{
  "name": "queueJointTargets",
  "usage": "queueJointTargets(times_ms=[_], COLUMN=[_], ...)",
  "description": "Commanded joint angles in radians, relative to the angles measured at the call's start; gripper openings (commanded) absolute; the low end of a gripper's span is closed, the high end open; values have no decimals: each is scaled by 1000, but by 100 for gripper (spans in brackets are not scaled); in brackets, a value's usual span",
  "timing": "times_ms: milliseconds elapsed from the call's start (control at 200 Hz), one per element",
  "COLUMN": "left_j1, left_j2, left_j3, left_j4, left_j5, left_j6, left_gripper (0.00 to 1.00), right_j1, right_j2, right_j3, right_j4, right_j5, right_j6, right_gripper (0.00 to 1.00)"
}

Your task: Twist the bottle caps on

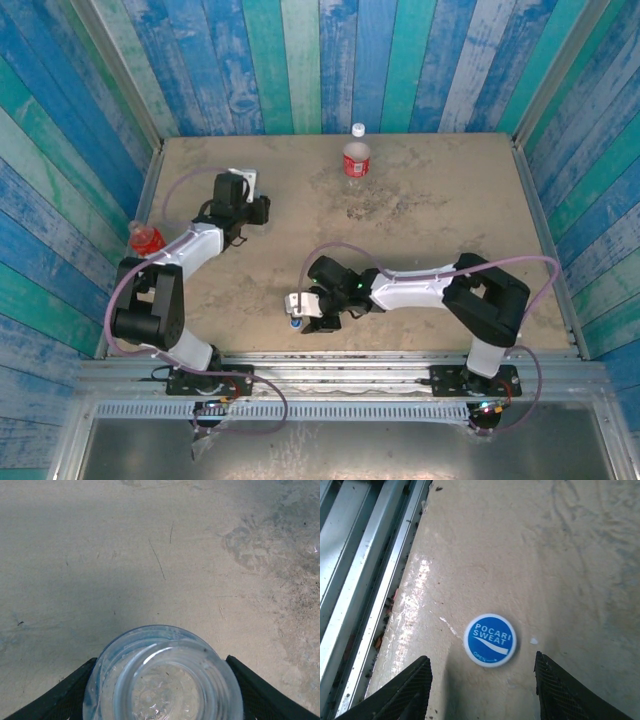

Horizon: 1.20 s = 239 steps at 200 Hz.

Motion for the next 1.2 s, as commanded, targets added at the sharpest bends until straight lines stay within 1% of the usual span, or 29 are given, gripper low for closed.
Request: queueJointTargets(times_ms=[0, 225, 385, 581, 696, 821, 906, 991, 1076, 1191], left_j1=[-4, -4, -6, -6, -18, -38, -68, -107, -141, -181], left_j2=[-60, -70, -76, -78, -80, -81, -77, -68, -49, -22], left_j3=[-13, -26, -33, -36, -36, -41, -38, -34, -31, -17], left_j4=[6, 15, 0, -3, -4, 7, 11, 11, 8, -11], left_j5=[3, 15, 11, 33, 47, 87, 127, 163, 208, 302], left_j6=[-8, -8, 21, 31, 47, 66, 99, 141, 180, 228], left_gripper=[62, 62, 63, 63, 63, 63, 64, 64, 64, 64], right_j1=[16, 25, 26, 20, -2, -68, -125, -185, -263, -365], right_j2=[37, 85, 95, 76, 42, -13, -53, -91, -129, -170], right_j3=[39, 73, 87, 77, 56, 6, -35, -76, -126, -170], right_j4=[4, 21, 23, 11, 24, 73, 102, 117, 144, 150], right_j5=[25, 26, 18, 20, 19, 20, 21, 55, 92, 131], right_j6=[-10, 19, 26, 20, 62, 132, 174, 217, 276, 354], right_gripper=[56, 49, 36, 34, 34, 35, 34, 36, 36, 35])
